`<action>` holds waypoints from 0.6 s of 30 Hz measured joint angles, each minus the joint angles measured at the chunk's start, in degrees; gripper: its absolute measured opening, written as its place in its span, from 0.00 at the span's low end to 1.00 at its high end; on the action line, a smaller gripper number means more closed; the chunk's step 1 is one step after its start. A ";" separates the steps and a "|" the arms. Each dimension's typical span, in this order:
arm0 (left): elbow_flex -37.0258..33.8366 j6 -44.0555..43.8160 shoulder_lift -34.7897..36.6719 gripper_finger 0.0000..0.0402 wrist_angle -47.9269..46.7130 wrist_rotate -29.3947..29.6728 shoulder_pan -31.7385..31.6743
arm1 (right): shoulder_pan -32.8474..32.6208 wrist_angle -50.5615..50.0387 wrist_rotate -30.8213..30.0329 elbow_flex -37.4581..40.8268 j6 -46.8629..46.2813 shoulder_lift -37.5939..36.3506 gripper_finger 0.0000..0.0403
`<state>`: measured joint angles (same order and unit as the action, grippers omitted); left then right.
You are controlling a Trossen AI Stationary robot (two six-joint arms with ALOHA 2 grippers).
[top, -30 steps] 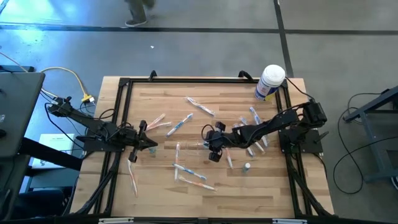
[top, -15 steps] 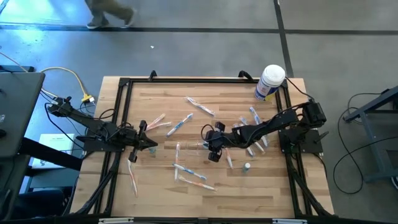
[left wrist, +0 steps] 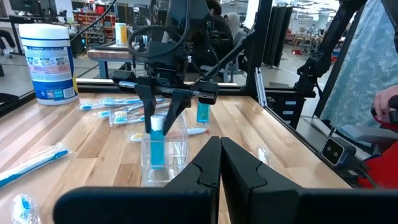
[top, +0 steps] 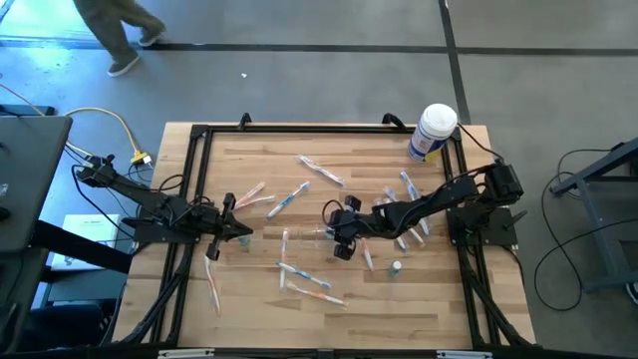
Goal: Pick & Place toothbrushing station
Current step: Put the blue mouthwash bottle into the transparent organizer
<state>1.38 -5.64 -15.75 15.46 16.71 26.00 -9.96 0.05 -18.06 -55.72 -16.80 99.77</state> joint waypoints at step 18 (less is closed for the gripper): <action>0.00 -0.71 0.00 0.01 0.02 0.00 0.00 | -0.39 0.56 0.61 0.00 -0.46 -0.11 0.28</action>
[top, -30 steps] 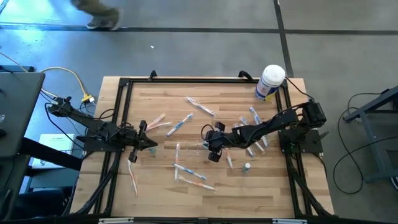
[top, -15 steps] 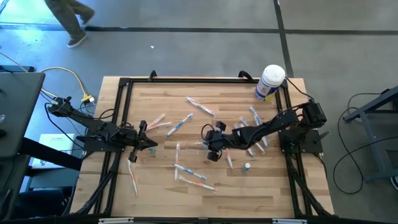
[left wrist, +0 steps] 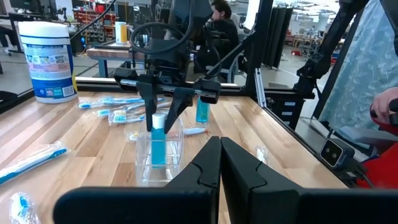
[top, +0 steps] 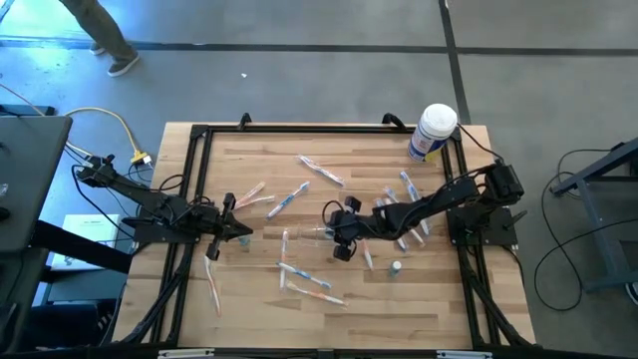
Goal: Pick & Place toothbrushing station
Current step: Put the blue mouthwash bottle into the transparent organizer
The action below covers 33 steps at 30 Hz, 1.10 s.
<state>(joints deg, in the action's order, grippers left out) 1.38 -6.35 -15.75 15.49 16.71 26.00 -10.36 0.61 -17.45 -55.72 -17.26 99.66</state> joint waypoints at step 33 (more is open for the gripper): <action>-0.01 -1.18 0.00 0.01 0.00 -0.02 0.00 | 1.73 -2.54 5.48 -0.13 -2.06 -0.32 0.56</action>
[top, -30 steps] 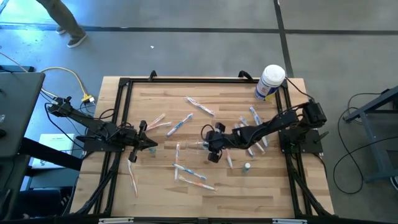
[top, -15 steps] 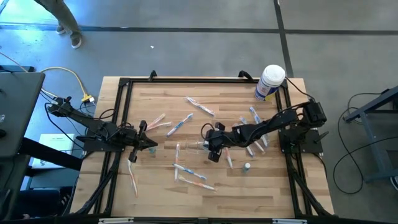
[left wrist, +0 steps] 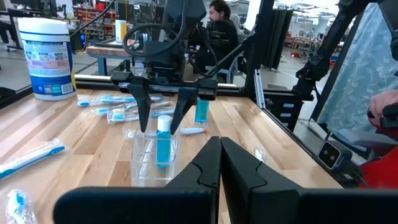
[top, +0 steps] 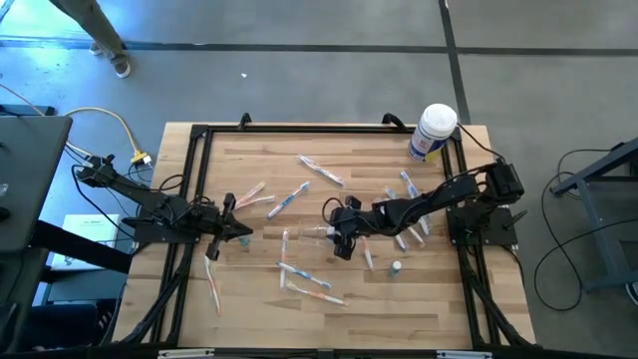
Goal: Pick & Place toothbrushing station
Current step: Put the blue mouthwash bottle into the transparent organizer, then put the blue toothbrush into the transparent organizer
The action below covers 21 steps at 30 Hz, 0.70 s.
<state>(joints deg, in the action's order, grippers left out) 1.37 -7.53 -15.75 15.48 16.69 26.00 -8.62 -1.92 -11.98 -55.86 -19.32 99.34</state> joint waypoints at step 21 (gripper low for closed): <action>0.00 0.00 0.00 0.01 0.04 0.00 0.00 | -0.04 1.54 0.21 0.11 1.58 -0.07 0.56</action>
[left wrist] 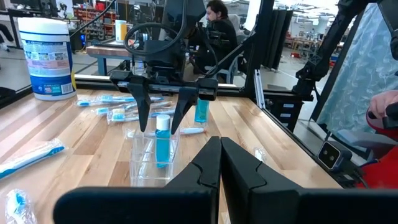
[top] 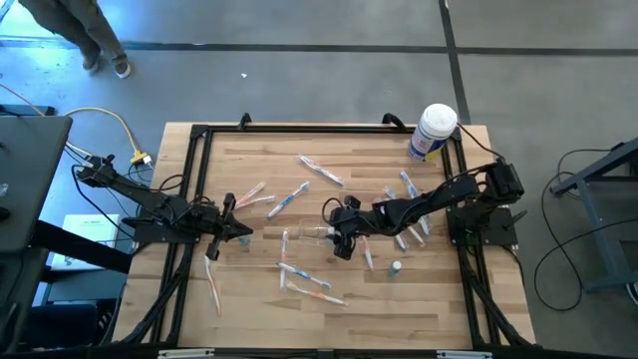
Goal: Pick & Place toothbrushing station
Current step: Put the blue toothbrush into the transparent organizer
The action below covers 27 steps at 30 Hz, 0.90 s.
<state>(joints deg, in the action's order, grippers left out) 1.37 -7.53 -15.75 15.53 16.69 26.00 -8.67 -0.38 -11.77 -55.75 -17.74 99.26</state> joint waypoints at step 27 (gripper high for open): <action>0.02 0.03 0.00 0.01 -0.04 0.00 0.00 | -7.37 0.02 -0.02 -0.04 6.89 -17.80 0.56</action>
<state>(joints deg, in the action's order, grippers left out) 1.38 -7.50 -15.75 15.49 16.69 26.00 -16.04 -0.37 -11.79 -55.79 -10.84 81.47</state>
